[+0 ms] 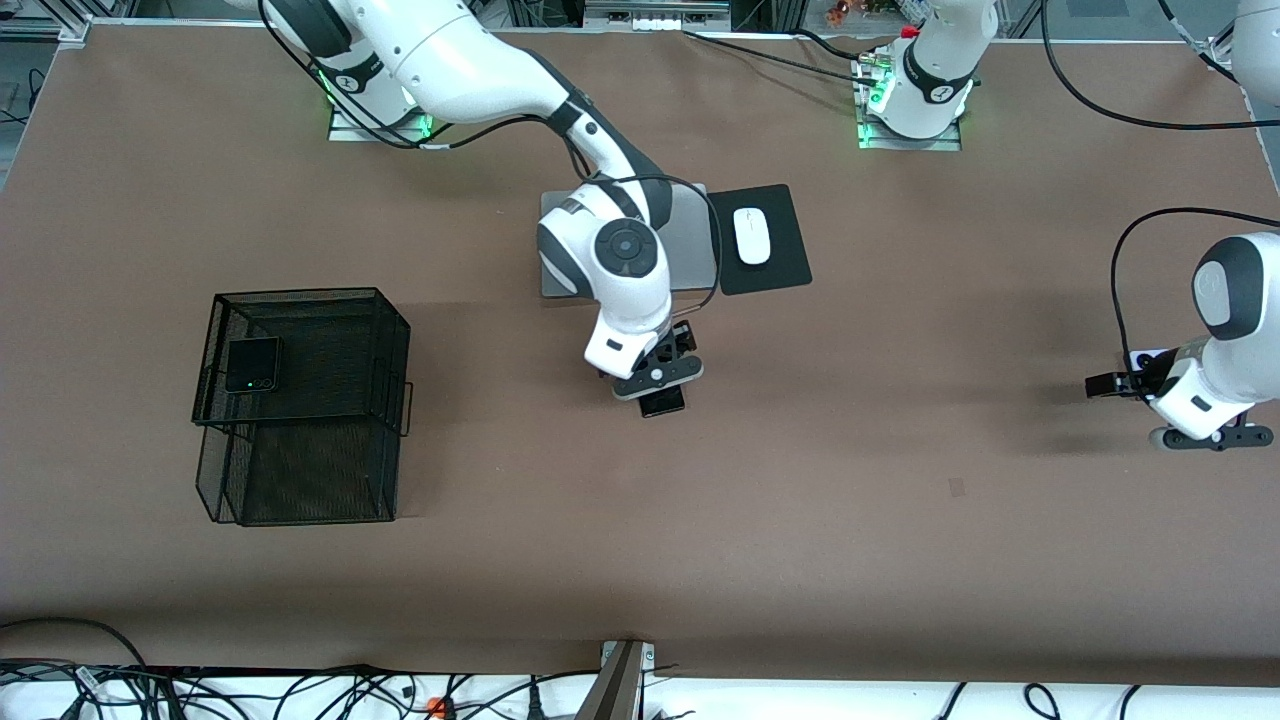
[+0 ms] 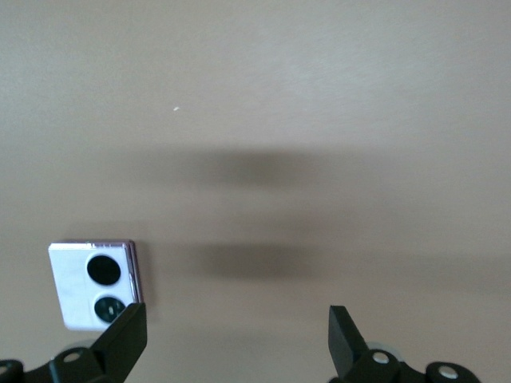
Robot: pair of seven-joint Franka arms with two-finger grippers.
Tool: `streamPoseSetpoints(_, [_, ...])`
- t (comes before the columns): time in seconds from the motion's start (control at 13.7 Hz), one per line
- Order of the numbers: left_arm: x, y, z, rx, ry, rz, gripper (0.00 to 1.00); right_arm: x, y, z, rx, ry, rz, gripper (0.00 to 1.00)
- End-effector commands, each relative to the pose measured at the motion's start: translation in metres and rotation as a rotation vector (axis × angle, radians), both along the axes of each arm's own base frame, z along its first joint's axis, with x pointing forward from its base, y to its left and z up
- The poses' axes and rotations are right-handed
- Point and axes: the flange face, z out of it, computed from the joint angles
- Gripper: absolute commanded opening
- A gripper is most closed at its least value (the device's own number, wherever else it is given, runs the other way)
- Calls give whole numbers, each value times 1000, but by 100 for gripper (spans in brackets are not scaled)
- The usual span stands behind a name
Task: Place phones with both arms
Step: 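Grasp the slab phone with the right gripper while the left grasps the white phone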
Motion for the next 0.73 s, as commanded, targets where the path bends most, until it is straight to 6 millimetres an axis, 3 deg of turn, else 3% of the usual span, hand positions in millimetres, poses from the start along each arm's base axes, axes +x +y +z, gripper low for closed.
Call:
streamPoseSetpoints(0.0, [-32, 24, -10, 2, -59, -63, 100, -9, 1, -18, -33, 10, -34, 100])
streamPoseSetpoints(0.15, [-47, 67, -22, -7, -79, -97, 100, -11, -1, -24, -44, 14, -64, 100])
streamPoseSetpoints(0.36, [-57, 107, -55, -13, -149, -163, 100, -18, 4, -32, -43, 26, -81, 100])
streamPoseSetpoints(0.51, [-64, 119, -68, -26, -139, -151, 100, -23, 6, -45, -48, 40, -96, 100])
streamPoseSetpoints(0.66, [-59, 130, -70, -22, -149, -177, 100, -28, 15, -46, -16, 26, -97, 100])
